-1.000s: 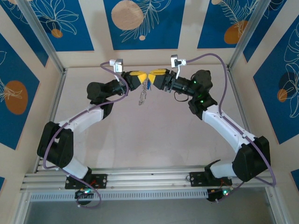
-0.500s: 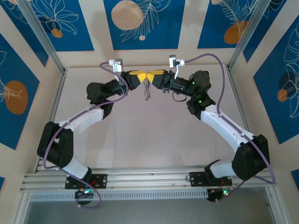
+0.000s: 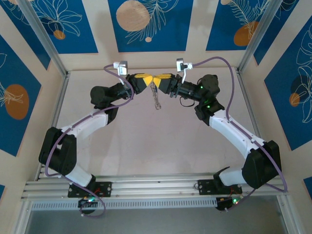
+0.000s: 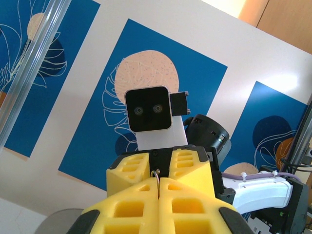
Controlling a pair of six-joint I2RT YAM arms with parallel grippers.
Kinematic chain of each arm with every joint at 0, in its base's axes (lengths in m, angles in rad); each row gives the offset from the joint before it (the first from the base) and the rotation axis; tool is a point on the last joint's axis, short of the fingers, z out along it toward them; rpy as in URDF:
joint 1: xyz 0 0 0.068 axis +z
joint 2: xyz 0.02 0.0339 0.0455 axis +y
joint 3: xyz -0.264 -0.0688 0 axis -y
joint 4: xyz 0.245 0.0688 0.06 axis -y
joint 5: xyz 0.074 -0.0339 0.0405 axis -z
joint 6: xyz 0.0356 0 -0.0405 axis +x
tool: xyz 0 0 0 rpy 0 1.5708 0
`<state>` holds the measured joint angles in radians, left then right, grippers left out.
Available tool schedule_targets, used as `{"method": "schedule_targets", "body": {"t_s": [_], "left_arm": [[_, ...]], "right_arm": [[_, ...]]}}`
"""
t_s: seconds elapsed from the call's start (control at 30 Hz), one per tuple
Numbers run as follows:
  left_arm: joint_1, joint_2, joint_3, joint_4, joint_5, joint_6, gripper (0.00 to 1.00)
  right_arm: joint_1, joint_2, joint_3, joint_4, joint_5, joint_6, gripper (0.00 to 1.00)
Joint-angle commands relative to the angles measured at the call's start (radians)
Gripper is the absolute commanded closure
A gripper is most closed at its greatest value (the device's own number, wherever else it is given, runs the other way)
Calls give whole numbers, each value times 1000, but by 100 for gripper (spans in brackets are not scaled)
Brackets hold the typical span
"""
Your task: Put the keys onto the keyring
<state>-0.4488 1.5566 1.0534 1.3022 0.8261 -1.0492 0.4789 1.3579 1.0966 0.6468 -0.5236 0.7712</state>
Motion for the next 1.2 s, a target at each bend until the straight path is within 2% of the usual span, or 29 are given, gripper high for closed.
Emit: {"method": "schedule_targets", "body": {"t_s": [0.0,0.47,0.63,0.7,0.87,1.17], "left_arm": [[12,-3,22,63,-23,-3,100],[12,-1,21,29,-7,16,100],[13,-3,25,-33,4,55,100],[18,-6,29,-57,11,68,87],[46,-36,28,-150,24,130,68],[86,-56,21,-328,77,235,57]], "right_arm": [[7,-8,-17,39,20,7,78],[7,0,8,28,37,0,100],[2,6,9,4,54,0,100],[-6,4,15,-30,59,-8,100],[-47,8,37,-127,27,-32,100],[-127,48,74,-259,-94,-76,100]]}}
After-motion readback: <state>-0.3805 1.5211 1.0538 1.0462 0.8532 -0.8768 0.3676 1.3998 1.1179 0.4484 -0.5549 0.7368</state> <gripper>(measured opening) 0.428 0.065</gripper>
